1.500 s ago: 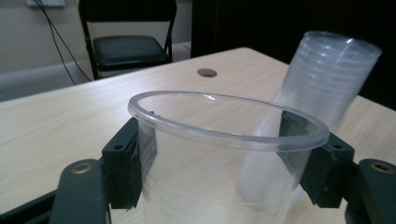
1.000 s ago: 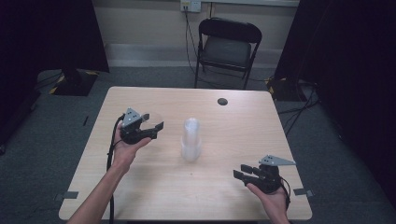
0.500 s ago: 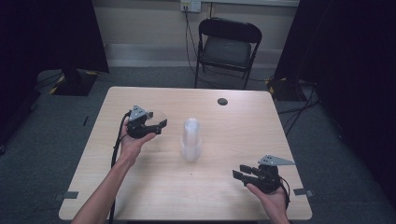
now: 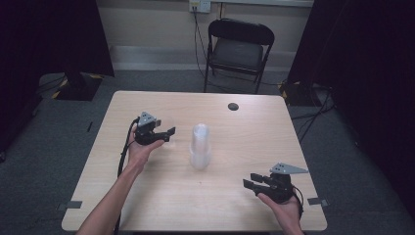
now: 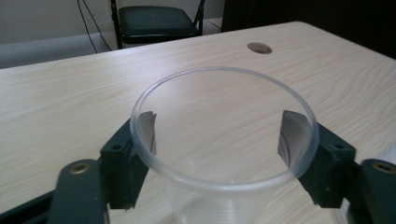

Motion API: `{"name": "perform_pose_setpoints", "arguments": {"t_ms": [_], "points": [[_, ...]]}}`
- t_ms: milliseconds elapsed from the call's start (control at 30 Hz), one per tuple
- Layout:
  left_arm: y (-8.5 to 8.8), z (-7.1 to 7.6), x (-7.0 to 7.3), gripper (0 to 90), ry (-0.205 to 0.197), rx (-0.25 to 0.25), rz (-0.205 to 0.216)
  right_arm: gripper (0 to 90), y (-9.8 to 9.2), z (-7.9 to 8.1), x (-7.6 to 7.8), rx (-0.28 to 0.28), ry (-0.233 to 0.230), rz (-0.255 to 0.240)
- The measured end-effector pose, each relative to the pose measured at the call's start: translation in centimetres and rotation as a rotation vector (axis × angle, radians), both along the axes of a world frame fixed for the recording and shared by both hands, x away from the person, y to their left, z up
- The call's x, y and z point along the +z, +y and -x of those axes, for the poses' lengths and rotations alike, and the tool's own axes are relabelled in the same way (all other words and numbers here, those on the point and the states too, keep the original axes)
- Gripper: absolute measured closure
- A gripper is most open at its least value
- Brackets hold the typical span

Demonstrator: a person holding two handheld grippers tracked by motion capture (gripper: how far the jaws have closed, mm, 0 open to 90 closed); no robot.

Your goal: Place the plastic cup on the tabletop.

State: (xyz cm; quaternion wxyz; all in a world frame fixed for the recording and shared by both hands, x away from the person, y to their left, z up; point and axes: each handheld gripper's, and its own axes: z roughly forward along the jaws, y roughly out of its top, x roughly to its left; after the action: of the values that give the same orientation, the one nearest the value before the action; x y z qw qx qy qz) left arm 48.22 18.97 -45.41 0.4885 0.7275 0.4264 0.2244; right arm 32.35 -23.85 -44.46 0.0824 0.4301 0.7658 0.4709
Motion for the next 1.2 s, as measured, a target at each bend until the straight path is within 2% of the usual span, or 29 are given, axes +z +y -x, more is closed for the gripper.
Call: {"name": "perform_pose_setpoints", "arguments": {"t_ms": [133,300,367,533,600,700,833,900,967,1033,1100,1200], "points": [[-0.2,-0.1,-0.3,28.5,0.007,-0.005,-0.005,54.1,0.0,0.0,0.0,0.0,0.001,-0.002],[-0.6,0.0,-0.6,27.7,0.014,-0.023,-0.041,54.1,0.0,0.0,0.0,0.001,0.0,-0.001],[-0.5,0.1,-0.9,27.7,0.006,-0.012,-0.03,54.1,0.0,0.1,0.1,0.0,0.0,-0.004],[-0.3,0.6,-1.3,27.5,0.016,-0.015,-0.04,54.1,-0.1,0.0,0.0,0.0,0.006,-0.005],[-0.2,0.8,-1.2,27.5,0.012,-0.009,-0.072,54.1,0.0,0.0,-0.1,0.001,0.007,-0.006],[0.0,0.7,-1.4,26.2,0.033,-0.015,-0.049,54.1,0.1,0.0,-0.1,0.001,0.007,-0.007],[0.0,0.6,-1.7,18.1,0.046,-0.025,-0.021,54.0,0.1,0.0,-0.1,0.002,0.005,-0.005],[-0.1,0.6,-1.7,16.6,0.036,-0.009,0.008,54.0,0.1,0.0,0.0,0.0,0.005,-0.004],[-0.1,0.9,-1.7,16.0,-0.01,0.013,-0.003,53.9,0.0,0.1,0.0,-0.001,0.003,-0.009],[-0.2,1.1,-1.8,15.6,-0.015,0.011,0.011,53.7,-0.1,0.1,0.0,-0.003,0.004,-0.009],[-0.1,1.2,-1.9,15.8,-0.018,0.011,-0.002,52.8,-0.1,0.1,0.0,-0.004,0.002,-0.007],[0.1,1.3,-2.0,15.9,0.002,0.016,0.015,51.7,0.0,0.1,0.0,-0.005,-0.006,-0.004]]}}
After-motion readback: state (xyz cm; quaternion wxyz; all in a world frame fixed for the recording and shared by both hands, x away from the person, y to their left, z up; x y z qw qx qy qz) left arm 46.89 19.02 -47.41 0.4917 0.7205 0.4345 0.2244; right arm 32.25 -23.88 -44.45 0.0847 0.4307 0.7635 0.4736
